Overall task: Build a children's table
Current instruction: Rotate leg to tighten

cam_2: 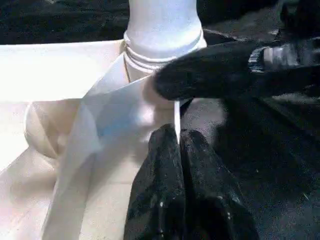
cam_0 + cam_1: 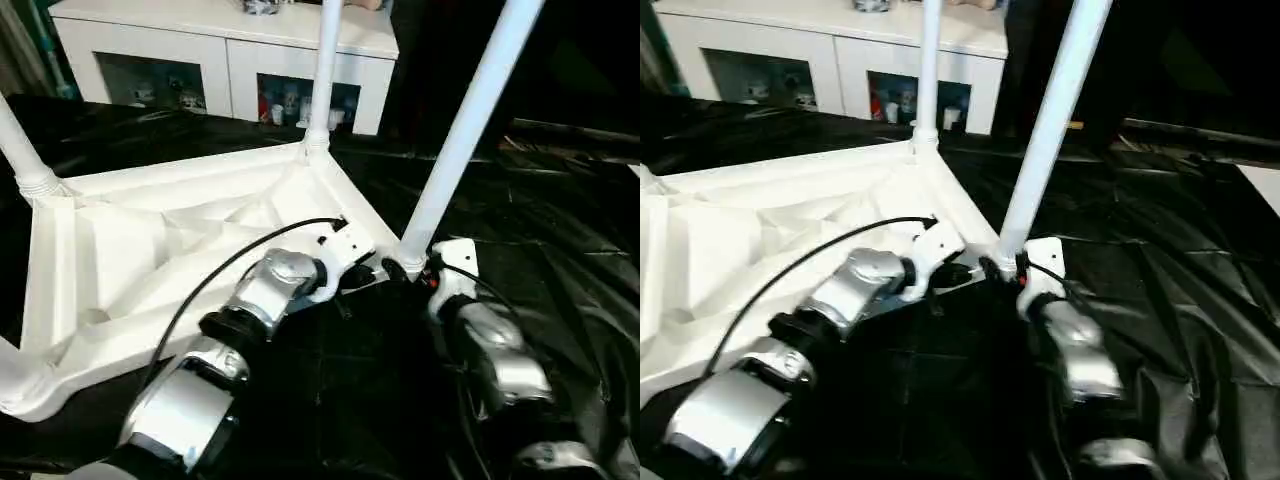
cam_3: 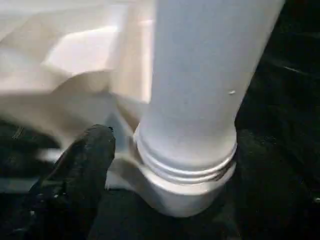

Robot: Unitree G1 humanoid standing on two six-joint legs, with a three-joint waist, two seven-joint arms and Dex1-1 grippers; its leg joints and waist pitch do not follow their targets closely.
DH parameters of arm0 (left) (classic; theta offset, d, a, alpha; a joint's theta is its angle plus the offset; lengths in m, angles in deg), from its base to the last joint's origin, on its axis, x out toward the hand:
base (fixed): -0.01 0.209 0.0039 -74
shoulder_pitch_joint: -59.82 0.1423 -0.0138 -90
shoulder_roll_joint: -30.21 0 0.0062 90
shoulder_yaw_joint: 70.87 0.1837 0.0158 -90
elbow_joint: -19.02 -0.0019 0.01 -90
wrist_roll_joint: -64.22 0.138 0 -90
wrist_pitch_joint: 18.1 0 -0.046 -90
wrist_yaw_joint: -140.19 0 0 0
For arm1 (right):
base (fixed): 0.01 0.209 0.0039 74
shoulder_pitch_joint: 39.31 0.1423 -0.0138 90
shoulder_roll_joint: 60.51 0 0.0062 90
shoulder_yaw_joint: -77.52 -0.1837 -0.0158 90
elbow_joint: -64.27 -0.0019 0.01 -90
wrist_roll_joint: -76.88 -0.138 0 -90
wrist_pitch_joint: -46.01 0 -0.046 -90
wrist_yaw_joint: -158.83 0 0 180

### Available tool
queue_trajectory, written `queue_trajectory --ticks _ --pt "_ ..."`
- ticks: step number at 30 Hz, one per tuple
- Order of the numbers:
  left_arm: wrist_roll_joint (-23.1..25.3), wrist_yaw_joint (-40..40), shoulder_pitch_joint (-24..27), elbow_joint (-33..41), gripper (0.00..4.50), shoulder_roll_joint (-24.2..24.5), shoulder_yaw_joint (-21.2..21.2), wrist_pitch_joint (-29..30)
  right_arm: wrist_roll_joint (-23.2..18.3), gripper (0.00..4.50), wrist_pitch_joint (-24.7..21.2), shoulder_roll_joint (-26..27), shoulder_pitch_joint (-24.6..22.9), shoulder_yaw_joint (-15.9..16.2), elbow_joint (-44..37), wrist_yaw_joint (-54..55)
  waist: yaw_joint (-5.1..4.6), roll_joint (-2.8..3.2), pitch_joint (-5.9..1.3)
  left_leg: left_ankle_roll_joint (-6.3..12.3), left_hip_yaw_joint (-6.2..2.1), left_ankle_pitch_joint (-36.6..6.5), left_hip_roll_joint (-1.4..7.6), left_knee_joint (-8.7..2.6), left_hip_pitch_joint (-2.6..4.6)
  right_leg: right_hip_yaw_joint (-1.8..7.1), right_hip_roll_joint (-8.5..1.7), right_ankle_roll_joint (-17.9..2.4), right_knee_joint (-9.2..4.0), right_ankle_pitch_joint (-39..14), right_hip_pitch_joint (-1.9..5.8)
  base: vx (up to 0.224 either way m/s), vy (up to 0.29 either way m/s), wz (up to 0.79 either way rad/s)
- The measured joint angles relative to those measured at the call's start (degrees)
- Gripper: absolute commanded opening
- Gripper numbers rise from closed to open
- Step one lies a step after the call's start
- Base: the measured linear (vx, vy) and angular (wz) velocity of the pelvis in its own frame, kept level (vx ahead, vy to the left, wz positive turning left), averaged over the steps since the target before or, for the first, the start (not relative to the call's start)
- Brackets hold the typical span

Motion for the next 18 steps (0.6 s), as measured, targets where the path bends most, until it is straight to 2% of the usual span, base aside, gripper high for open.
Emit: queue_trajectory --ticks 4,10,11,12,18 --pt "-0.08 -6.83 1.4 3.69 0.0 3.6 0.94 -0.25 -0.21 4.04 -0.35 -4.43 -2.7 1.2 -3.19 -8.44 0.01 -0.04 -0.02 0.0 -0.05 0.0 0.05 -0.16 0.03 -0.09 0.06 0.08 -0.01 -0.06 -0.02 0.0 0.0 0.0" --pt "-0.08 -11.03 2.95 7.49 0.0 6.95 2.06 -0.62 -2.03 4.04 -0.52 -7.02 -3.27 1.47 -6.59 -14.83 0.01 -0.08 -0.05 -0.01 -0.05 0.0 0.08 -0.18 0.04 -0.11 0.08 0.08 -0.01 -0.06 -0.06 0.0 0.0 0.0" --pt "-0.08 -11.26 3.07 7.74 0.43 7.17 2.07 -0.55 -2.12 4.16 -0.54 -7.19 -3.29 1.47 -6.78 -15.31 0.02 -0.1 -0.06 -0.01 -0.04 0.0 0.08 -0.18 0.04 -0.11 0.08 0.08 -0.01 -0.06 -0.05 0.0 0.0 0.0" --pt "-0.08 -11.39 3.15 7.97 0.54 7.35 2.06 -0.45 -2.16 4.16 -0.56 -7.19 -3.44 1.49 -7.07 -15.87 0.01 -0.12 -0.07 -0.01 -0.04 0.0 0.08 -0.16 0.03 -0.11 0.08 0.08 -0.01 -0.05 -0.05 0.0 0.0 0.0" --pt "0.64 -11.05 3.09 8.01 0.6 7.89 3.02 0.02 -2.17 4.16 -1.08 -6.94 -3.93 2.17 -7.59 -16.63 -0.03 -0.08 -0.07 -0.01 -0.04 0.0 0.08 -0.19 0.08 -0.11 0.07 0.08 0.0 -0.05 -0.06 0.0 0.0 0.0"
